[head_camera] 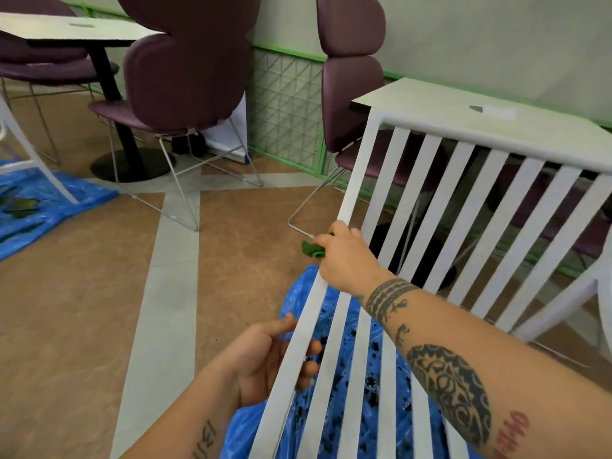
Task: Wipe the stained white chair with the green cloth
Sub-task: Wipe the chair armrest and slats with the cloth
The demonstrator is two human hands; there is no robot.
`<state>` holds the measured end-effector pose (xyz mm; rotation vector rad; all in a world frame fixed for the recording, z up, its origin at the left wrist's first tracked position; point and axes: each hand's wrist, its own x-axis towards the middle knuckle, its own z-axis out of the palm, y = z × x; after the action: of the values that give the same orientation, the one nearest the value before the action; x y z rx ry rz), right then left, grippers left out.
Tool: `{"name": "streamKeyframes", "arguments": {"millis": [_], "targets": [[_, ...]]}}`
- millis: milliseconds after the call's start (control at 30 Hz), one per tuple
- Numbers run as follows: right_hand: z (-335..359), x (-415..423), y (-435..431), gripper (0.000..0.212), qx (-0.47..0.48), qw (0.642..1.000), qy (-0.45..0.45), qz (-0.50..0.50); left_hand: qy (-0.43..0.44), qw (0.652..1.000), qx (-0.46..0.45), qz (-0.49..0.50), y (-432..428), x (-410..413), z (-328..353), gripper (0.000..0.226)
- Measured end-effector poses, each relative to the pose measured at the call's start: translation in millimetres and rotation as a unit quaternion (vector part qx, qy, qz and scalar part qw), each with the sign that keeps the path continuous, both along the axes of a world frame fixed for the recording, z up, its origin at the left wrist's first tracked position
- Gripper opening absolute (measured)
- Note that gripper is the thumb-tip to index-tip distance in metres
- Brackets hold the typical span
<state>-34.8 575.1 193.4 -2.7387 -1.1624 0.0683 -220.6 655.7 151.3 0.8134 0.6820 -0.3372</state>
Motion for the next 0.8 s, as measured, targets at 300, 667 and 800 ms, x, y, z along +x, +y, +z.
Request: {"name": "streamKeyframes", "arguments": {"millis": [300,667,800], "targets": [[-17,-87,-24,0.029,0.059,0.994,0.092,-0.008,0.015,0.978,0.039,0.203,11,-13,-4,0.057],[-16,-193,-54,0.044,0.105,0.986,0.132,-0.003,-0.042,0.958,0.222,0.176,-31,-63,30,0.021],[-15,-220,-68,0.042,0.114,0.983,0.142,0.019,-0.057,0.954,0.246,0.162,-32,-101,21,0.028]]}}
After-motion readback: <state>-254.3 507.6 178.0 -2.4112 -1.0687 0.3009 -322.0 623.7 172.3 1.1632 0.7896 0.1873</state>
